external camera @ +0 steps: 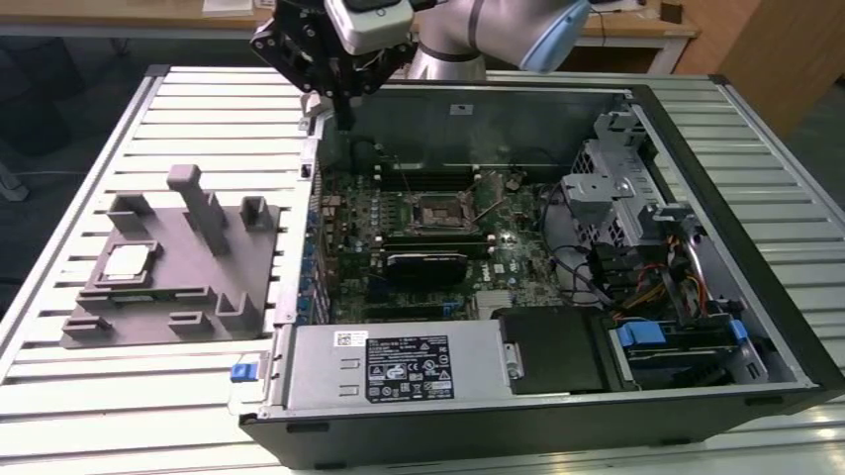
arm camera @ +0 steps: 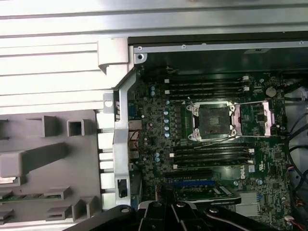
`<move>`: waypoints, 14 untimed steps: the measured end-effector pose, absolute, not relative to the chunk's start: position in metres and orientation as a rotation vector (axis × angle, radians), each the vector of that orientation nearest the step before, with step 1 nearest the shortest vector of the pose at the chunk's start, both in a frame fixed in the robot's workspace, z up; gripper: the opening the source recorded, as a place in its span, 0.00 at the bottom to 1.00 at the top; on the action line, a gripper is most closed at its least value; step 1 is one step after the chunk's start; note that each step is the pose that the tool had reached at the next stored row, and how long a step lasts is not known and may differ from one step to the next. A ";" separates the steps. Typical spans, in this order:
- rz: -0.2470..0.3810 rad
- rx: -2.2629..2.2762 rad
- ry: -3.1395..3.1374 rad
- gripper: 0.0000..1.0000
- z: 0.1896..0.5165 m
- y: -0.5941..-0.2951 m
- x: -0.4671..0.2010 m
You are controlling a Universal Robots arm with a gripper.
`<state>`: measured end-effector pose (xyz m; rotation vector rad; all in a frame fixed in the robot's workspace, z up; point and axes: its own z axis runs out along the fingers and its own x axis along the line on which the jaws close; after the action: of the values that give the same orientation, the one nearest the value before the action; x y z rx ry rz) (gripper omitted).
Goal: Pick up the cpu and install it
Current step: 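Reach for the cpu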
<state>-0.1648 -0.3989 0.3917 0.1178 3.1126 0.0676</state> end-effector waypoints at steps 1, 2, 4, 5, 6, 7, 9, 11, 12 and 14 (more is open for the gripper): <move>0.068 0.118 3.113 0.11 0.392 -0.399 -0.168; 0.068 0.118 3.113 0.11 0.392 -0.399 -0.171; 0.067 0.118 3.113 0.11 0.391 -0.399 -0.177; 0.068 0.118 3.113 0.11 0.391 -0.399 -0.181; 0.068 0.118 3.113 0.11 0.391 -0.399 -0.184; 0.068 0.118 3.113 0.11 0.391 -0.399 -0.187; 0.068 0.118 3.113 0.11 0.391 -0.399 -0.197; 0.068 0.118 3.113 0.11 0.390 -0.399 -0.203; 0.068 0.118 3.113 0.11 0.390 -0.399 -0.206; 0.068 0.118 3.114 0.11 0.390 -0.399 -0.212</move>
<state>-0.2117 -0.3989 0.3901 0.1181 3.1136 0.0675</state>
